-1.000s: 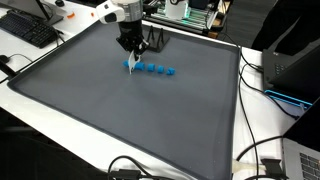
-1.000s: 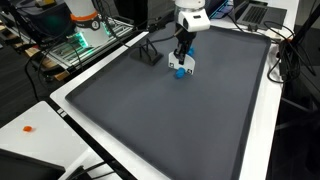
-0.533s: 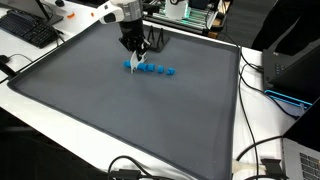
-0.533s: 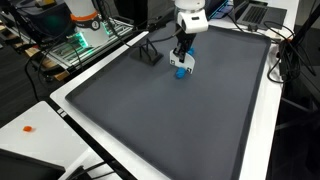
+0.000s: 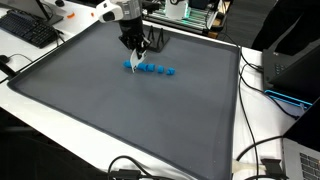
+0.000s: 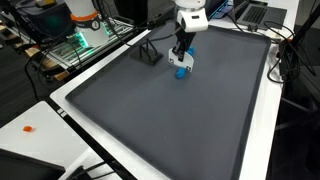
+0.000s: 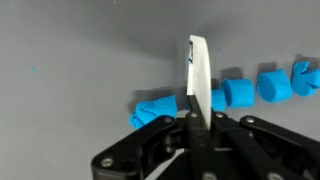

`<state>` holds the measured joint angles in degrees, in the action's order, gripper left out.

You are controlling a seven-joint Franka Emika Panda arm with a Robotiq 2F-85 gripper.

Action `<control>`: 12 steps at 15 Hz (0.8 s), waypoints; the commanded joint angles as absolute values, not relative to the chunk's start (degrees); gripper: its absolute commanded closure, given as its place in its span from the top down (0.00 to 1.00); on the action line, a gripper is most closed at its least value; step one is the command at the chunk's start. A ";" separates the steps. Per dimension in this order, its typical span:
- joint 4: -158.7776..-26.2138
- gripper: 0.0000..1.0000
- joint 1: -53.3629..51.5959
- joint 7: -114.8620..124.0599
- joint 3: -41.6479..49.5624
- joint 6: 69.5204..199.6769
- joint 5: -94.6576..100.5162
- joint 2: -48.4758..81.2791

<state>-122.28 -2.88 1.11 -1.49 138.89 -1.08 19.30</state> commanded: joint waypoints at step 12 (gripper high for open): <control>-131.03 0.01 -5.32 25.21 -1.78 142.14 -4.06 3.04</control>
<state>-126.28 -4.10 15.69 -1.99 141.26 -4.29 7.89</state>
